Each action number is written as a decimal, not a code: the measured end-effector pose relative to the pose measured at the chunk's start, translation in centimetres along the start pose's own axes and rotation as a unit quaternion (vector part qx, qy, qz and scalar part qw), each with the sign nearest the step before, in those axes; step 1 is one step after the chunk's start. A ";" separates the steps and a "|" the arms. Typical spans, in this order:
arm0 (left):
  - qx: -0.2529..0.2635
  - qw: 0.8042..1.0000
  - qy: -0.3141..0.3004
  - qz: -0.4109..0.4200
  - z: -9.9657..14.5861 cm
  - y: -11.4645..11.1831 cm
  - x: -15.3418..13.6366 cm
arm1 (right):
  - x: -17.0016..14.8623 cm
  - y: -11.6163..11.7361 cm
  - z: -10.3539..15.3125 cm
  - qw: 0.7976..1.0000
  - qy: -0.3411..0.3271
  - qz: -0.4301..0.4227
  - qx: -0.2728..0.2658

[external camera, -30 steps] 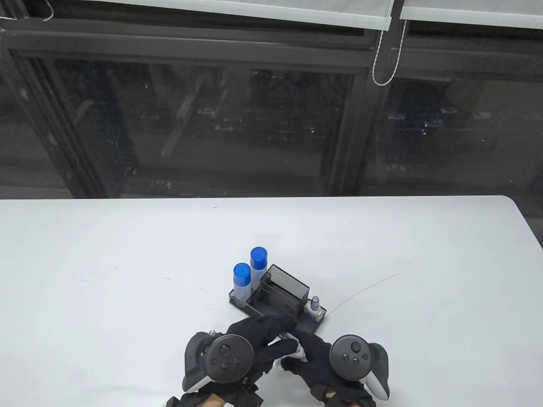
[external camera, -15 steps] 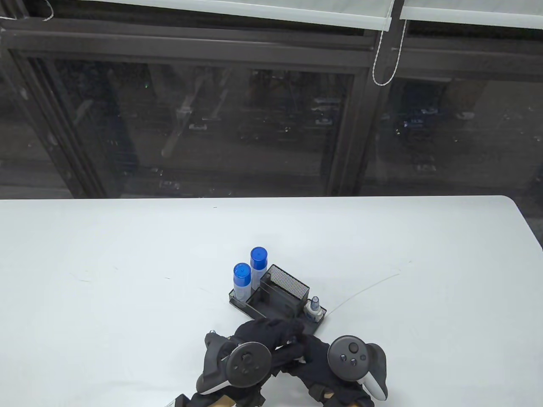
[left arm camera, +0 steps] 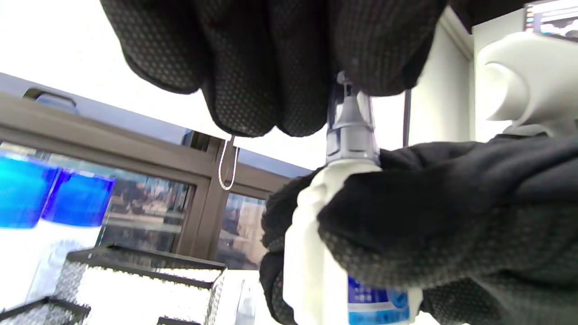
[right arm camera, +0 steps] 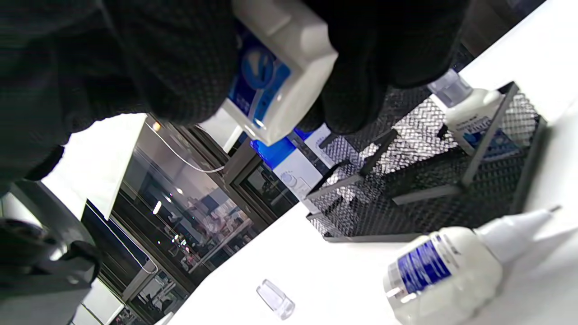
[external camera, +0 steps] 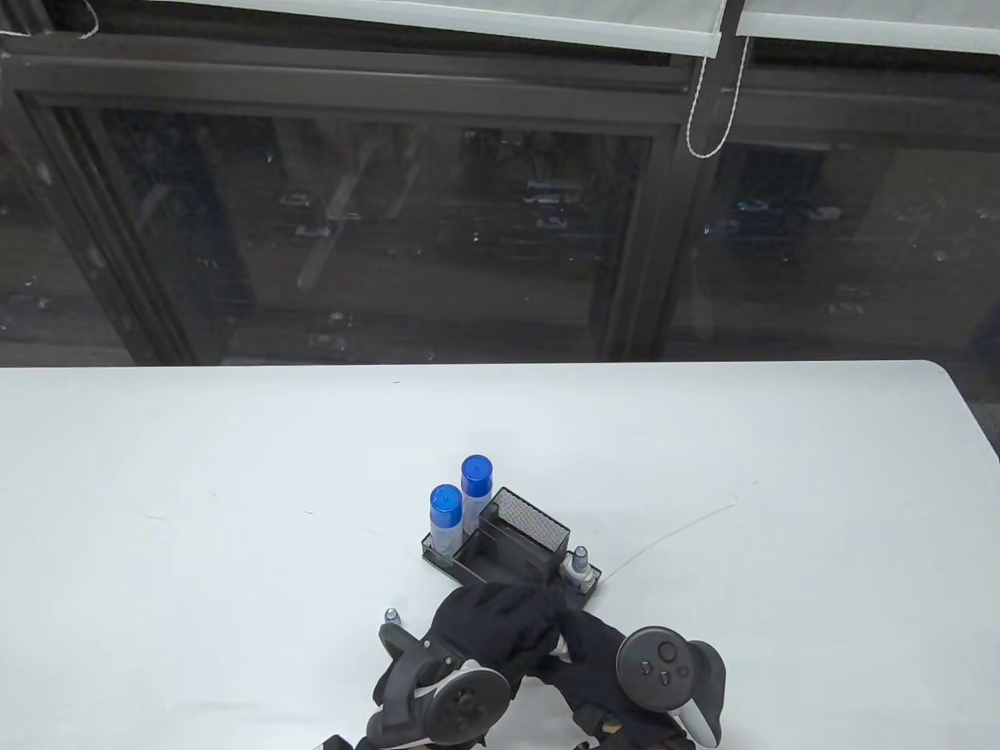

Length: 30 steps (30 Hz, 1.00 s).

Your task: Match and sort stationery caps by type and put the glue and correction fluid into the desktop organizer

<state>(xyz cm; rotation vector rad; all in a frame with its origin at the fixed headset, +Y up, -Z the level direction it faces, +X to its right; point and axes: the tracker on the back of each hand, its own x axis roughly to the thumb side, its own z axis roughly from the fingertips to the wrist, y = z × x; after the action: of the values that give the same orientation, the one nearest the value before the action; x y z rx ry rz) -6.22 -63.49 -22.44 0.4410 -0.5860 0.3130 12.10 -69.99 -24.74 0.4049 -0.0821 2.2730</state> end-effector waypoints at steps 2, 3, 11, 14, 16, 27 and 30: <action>0.002 1.000 -0.004 -0.013 0.2 -0.4 0.2 | 0.0 -0.2 0.1 1.000 0.005 0.009 -0.008; 0.003 1.000 -0.006 -0.016 0.1 -0.6 0.2 | -0.1 -0.2 0.0 1.000 0.006 0.013 -0.007; -0.032 0.999 0.022 0.025 0.1 -1.9 -0.4 | -0.4 0.7 -0.4 0.998 0.005 0.052 0.030; -0.026 0.998 0.031 0.044 -0.1 -0.8 -0.8 | -0.4 0.3 -0.3 0.999 0.006 0.038 0.026; -0.013 0.998 0.046 0.046 -0.3 0.5 -1.5 | -0.8 -0.3 -0.2 0.999 0.011 0.031 0.012; -0.045 0.978 0.177 -0.097 2.3 1.9 -9.5 | -2.5 -2.3 0.0 0.996 0.064 -0.009 -0.064; -0.083 0.967 0.208 -0.122 4.1 -0.4 -11.4 | -2.8 -2.4 -0.1 0.995 0.072 0.008 -0.067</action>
<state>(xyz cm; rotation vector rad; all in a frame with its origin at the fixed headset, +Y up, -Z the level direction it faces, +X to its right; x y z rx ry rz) -17.03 -67.61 -26.24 0.2700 -0.1415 0.1127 15.57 -70.35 -25.88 0.1710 -0.1629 2.2900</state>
